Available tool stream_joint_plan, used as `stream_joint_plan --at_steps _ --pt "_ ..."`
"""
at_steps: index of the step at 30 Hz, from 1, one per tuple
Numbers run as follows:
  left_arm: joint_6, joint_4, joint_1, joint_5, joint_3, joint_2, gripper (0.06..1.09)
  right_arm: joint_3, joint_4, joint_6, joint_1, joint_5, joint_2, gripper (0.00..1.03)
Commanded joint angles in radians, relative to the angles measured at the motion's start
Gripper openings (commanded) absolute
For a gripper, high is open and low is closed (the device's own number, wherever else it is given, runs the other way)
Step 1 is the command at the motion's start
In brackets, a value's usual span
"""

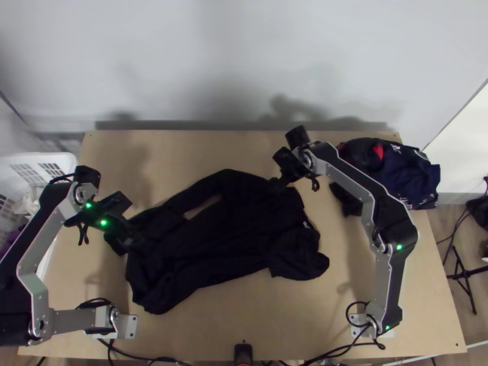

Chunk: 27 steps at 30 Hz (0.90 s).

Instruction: Fold the t-shirt

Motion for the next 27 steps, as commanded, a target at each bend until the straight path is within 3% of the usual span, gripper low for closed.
stream_joint_plan --at_steps 1,6,12,15,27 --pt "-0.002 -0.009 -0.005 -0.002 0.003 0.024 1.00 0.019 -0.041 -0.029 0.014 0.000 0.027 0.90" --pt "0.012 -0.041 0.004 -0.005 0.010 0.023 1.00 0.018 -0.057 -0.034 0.017 0.000 0.025 0.87" --pt "0.112 -0.142 0.035 -0.009 0.020 0.017 1.00 0.013 -0.061 -0.035 0.025 0.000 0.027 0.87" --pt "0.127 -0.119 0.047 -0.014 0.011 0.035 1.00 0.007 -0.061 -0.044 0.026 0.000 0.030 0.87" --pt "-0.018 -0.027 -0.103 0.044 0.214 0.219 0.98 -0.015 -0.067 -0.046 0.063 0.000 0.037 0.87"
